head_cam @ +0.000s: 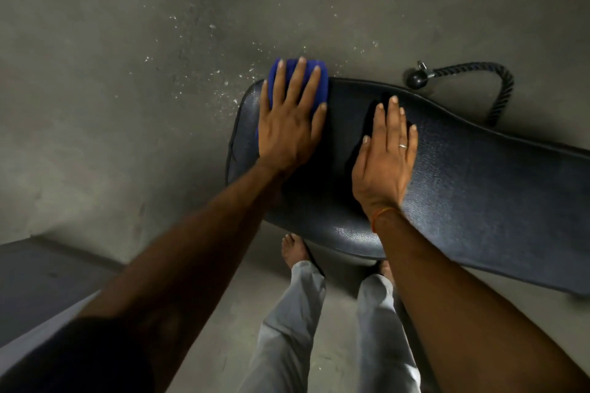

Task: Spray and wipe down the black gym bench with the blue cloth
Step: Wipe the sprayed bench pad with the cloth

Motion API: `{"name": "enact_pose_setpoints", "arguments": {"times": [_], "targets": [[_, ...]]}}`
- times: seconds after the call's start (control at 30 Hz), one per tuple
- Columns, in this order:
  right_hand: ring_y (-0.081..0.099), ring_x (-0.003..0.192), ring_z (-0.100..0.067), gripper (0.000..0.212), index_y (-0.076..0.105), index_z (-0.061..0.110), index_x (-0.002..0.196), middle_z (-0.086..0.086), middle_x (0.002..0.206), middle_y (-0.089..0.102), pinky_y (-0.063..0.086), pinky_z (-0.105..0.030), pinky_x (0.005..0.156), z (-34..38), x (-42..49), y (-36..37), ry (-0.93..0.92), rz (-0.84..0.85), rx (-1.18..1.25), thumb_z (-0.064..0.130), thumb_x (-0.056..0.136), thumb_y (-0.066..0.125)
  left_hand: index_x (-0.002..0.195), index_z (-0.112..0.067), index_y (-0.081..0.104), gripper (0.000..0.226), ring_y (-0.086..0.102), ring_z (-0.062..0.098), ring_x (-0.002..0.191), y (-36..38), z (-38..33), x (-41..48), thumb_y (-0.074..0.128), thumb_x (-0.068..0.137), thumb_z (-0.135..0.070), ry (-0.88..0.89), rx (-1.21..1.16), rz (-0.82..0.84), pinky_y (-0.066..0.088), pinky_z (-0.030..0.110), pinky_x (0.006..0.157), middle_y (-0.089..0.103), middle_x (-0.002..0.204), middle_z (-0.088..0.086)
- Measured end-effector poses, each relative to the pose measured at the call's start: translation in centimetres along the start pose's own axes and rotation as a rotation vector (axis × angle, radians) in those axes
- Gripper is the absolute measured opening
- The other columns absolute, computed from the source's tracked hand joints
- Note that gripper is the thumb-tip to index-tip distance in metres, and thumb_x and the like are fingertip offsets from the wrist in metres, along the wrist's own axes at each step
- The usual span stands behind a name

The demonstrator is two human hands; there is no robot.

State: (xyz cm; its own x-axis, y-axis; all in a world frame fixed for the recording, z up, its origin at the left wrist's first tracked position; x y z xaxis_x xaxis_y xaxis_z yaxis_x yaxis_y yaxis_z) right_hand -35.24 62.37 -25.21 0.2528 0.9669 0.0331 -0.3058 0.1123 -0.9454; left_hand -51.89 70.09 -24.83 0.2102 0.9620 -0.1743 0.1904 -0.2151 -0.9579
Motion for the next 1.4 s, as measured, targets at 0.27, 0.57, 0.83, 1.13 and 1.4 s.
{"name": "enact_pose_setpoints", "arguments": {"times": [0.27, 0.57, 0.83, 1.13, 1.4], "targets": [[0.023, 0.157, -0.019, 0.053, 0.032, 0.014, 0.160, -0.002, 0.169, 0.026, 0.018, -0.038, 0.129, -1.5, 0.3, 0.0, -0.007, 0.045, 0.060, 0.025, 0.107, 0.031, 0.164, -0.023, 0.016, 0.065, 0.001, 0.030, 0.160, 1.8, -2.6, -8.2, 0.034, 0.107, -0.047, 0.263, 0.076, 0.005, 0.005, 0.054, 0.129, 0.007, 0.173, 0.004], [0.017, 0.159, -0.019, 0.058, 0.026, 0.014, 0.162, -0.003, 0.171, 0.021, 0.011, -0.036, 0.130, -4.4, -0.5, -0.5, -0.143, 0.074, -0.063, 0.030, 0.107, 0.034, 0.165, -0.026, 0.012, 0.065, 0.001, 0.029, 0.160, 1.0, -2.3, -0.9, 0.025, 0.106, -0.052, 0.030, 0.078, -0.030, 0.005, 0.054, 0.129, 0.006, 0.173, 0.003], [0.020, 0.158, -0.022, 0.055, 0.029, 0.009, 0.160, -0.007, 0.170, 0.024, 0.015, -0.038, 0.130, -5.6, -0.4, -1.3, 0.021, -0.012, -0.025, 0.026, 0.108, 0.030, 0.164, -0.023, 0.017, 0.066, 0.001, 0.031, 0.160, 3.1, -6.0, -11.7, 0.035, 0.106, -0.049, 0.219, 0.079, 0.014, 0.011, 0.057, 0.127, 0.006, 0.173, 0.004], [0.020, 0.158, -0.023, 0.055, 0.032, 0.009, 0.159, -0.007, 0.169, 0.026, 0.015, -0.038, 0.130, -6.2, -0.3, -1.1, 0.081, -0.085, 0.015, 0.025, 0.107, 0.032, 0.165, -0.019, 0.009, 0.067, -0.002, 0.030, 0.160, 2.2, -5.4, -1.1, 0.021, 0.107, -0.051, -0.118, 0.056, -0.086, 0.003, 0.053, 0.129, 0.003, 0.173, 0.007], [0.022, 0.157, -0.021, 0.056, 0.028, 0.013, 0.161, -0.004, 0.170, 0.024, 0.021, -0.040, 0.128, -9.9, -0.7, -2.9, -0.199, 0.162, -0.056, 0.030, 0.107, 0.033, 0.165, -0.023, 0.014, 0.068, 0.000, 0.030, 0.160, 5.2, -9.2, -15.0, 0.035, 0.106, -0.051, 0.206, 0.102, 0.051, 0.005, 0.053, 0.129, 0.003, 0.173, 0.004]]}}
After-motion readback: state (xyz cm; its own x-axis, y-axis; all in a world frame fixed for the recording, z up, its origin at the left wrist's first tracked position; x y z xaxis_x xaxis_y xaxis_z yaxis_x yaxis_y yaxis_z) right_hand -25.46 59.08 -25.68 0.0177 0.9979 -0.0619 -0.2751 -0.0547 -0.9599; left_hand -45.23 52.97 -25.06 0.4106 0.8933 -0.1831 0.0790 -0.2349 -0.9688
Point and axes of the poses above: each hand's wrist, its own x-axis towards the middle knuckle, its own y-axis out of the palm, z = x × y, the point moved 6 cm from there along x, towards the middle knuckle
